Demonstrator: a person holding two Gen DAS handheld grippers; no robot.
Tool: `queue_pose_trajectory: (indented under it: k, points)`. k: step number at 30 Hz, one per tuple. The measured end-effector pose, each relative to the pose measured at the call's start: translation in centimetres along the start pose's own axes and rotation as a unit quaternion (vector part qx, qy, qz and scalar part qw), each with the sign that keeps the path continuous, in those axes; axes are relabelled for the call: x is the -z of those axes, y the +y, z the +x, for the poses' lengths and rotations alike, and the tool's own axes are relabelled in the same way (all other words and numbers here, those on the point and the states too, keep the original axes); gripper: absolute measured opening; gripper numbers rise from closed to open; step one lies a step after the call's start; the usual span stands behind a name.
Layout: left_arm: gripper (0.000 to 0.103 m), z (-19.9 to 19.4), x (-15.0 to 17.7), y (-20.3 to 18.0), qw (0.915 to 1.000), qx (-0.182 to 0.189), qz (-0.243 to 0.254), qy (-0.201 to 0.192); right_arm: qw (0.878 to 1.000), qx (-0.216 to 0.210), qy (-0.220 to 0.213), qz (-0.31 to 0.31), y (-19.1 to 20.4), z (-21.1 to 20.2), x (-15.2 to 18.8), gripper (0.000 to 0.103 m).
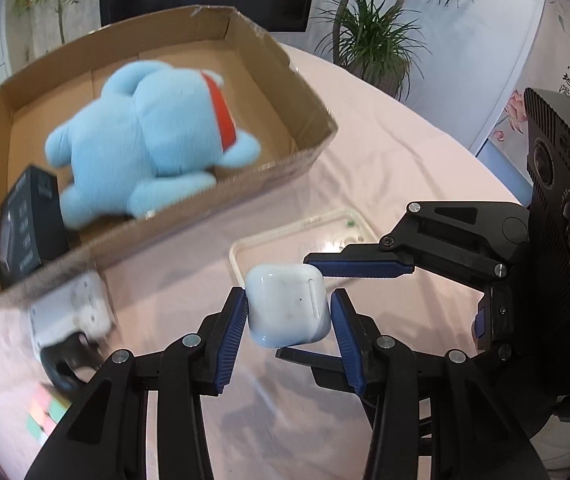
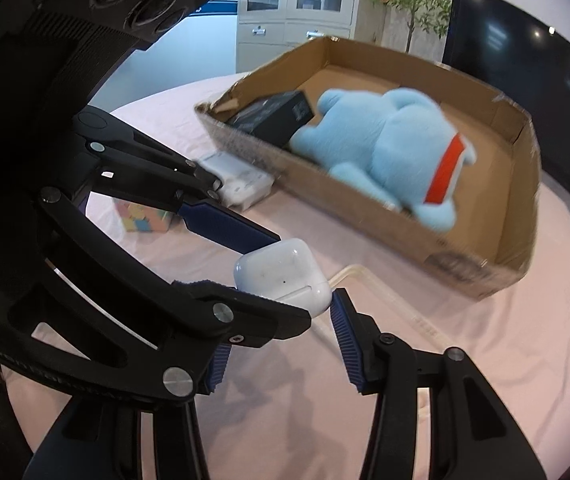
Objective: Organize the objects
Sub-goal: 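Lift and carry the earbud case over the cardboard box with the right gripper, then open the right gripper to drop the earbud case into the box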
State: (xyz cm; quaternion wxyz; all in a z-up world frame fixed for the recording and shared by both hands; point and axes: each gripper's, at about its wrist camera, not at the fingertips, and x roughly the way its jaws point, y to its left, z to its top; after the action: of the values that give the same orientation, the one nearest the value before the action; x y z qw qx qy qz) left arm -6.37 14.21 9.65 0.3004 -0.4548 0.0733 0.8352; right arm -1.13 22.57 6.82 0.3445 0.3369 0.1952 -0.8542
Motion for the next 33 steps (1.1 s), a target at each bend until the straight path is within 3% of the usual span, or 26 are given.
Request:
queue_pose_trajectory:
  k: [19,33]
  points:
    - [0.041,-1.5,-10.9,0.2,0.9986,-0.007,0.031,-0.042,0.998,0.043,-0.041,-0.001,-7.0,-2.0,-6.3,0.045]
    - [0.041,2.1,-17.9,0.8,0.9983,0.004,0.05,-0.031,0.997,0.068,-0.041,0.019,-12.8,-0.9,-8.6,0.045]
